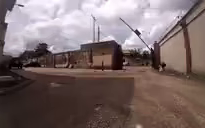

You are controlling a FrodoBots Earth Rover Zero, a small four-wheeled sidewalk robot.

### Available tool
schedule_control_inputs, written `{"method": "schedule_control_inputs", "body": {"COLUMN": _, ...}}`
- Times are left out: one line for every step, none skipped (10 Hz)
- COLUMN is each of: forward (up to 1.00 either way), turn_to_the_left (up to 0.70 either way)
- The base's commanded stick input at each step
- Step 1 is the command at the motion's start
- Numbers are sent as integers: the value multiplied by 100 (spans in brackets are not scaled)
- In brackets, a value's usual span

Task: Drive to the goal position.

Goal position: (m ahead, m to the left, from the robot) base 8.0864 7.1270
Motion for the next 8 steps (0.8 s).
{"method": "schedule_control_inputs", "body": {"forward": 70, "turn_to_the_left": 4}}
{"method": "schedule_control_inputs", "body": {"forward": 70, "turn_to_the_left": 4}}
{"method": "schedule_control_inputs", "body": {"forward": 70, "turn_to_the_left": 4}}
{"method": "schedule_control_inputs", "body": {"forward": 70, "turn_to_the_left": 4}}
{"method": "schedule_control_inputs", "body": {"forward": 70, "turn_to_the_left": 4}}
{"method": "schedule_control_inputs", "body": {"forward": 70, "turn_to_the_left": 4}}
{"method": "schedule_control_inputs", "body": {"forward": 70, "turn_to_the_left": 4}}
{"method": "schedule_control_inputs", "body": {"forward": 70, "turn_to_the_left": 4}}
